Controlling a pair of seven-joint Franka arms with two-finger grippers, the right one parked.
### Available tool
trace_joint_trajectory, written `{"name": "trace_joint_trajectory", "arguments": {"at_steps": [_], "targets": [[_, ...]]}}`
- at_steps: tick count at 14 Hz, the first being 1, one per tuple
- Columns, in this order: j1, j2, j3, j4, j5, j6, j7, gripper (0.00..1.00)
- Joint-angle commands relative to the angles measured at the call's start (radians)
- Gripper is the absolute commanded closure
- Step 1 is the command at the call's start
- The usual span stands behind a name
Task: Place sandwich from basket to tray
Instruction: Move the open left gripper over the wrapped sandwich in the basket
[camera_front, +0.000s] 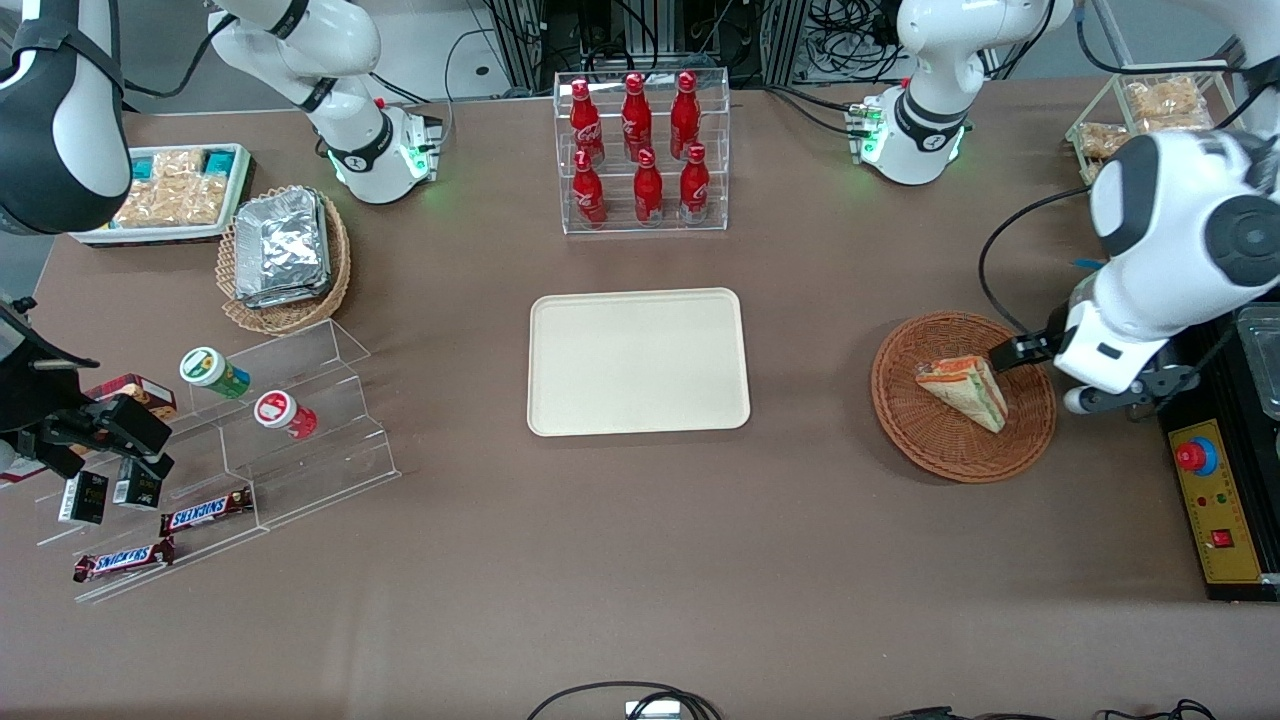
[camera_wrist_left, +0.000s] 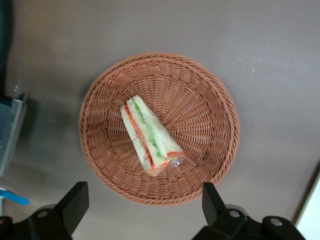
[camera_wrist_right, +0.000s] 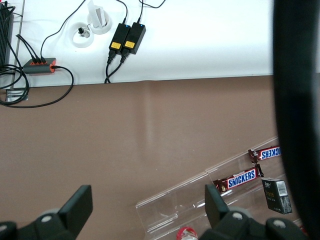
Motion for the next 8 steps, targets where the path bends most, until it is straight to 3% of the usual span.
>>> {"name": "trace_joint_trajectory", "arguments": {"at_steps": [1,8], "targets": [[-0.006,-0.06,0.007,-0.16,0.013,0.146,-0.111,0.0],[0.033,-0.017,0.007,-0.211,0.014,0.249,-0.332,0.0]]}}
